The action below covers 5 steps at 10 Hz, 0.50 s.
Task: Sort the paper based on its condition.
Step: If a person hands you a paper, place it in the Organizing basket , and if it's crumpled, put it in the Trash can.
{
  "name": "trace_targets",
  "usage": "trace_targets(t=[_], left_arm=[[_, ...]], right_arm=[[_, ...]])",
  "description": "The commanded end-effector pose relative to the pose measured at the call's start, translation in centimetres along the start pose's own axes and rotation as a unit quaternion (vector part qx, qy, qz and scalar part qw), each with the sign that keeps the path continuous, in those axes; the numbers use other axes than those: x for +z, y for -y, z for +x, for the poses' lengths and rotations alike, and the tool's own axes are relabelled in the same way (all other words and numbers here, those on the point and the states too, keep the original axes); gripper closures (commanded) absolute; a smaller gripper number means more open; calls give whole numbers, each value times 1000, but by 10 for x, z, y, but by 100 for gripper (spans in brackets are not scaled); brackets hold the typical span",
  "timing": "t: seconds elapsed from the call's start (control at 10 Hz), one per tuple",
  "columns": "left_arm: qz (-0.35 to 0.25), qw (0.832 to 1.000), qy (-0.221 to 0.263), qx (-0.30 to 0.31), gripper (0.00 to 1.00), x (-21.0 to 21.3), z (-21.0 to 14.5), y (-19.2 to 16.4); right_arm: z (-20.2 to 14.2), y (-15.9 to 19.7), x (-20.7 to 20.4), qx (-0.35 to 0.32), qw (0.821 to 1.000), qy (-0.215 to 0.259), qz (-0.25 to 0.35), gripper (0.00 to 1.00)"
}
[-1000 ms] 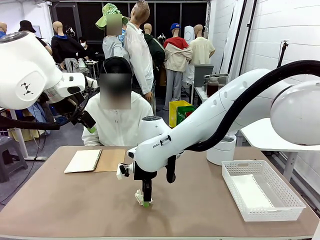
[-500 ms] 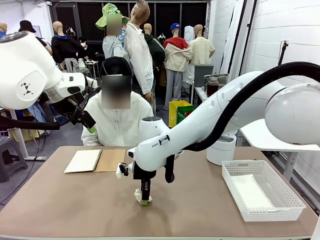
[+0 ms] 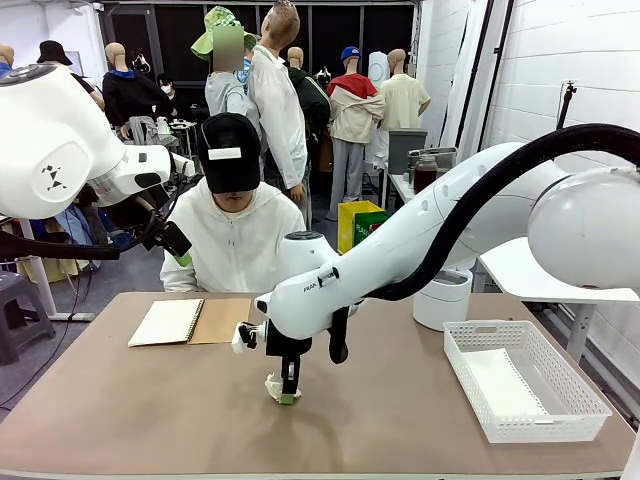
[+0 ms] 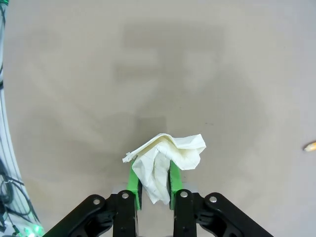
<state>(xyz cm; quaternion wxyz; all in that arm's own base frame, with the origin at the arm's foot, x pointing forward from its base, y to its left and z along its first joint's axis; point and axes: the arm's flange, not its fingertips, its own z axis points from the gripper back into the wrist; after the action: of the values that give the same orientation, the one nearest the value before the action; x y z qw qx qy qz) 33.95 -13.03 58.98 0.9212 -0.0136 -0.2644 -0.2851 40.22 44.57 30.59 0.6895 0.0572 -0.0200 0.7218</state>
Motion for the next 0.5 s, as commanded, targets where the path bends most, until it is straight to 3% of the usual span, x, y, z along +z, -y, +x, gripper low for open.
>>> trace_targets(t=[0.0, 0.2, 0.4], left_arm=[[-1, 1000, 1, -1, 0, 1, -1, -2], [-1, 1000, 1, -1, 0, 1, -1, -2], [-1, 1000, 1, -1, 0, 1, -1, -2]], right_arm=[[-3, 2, 15, -27, 999, 17, 14, 72], [-39, 8, 52, -83, 996, 40, 8, 72], [-93, 15, 91, -148, 988, 24, -24, 72]])
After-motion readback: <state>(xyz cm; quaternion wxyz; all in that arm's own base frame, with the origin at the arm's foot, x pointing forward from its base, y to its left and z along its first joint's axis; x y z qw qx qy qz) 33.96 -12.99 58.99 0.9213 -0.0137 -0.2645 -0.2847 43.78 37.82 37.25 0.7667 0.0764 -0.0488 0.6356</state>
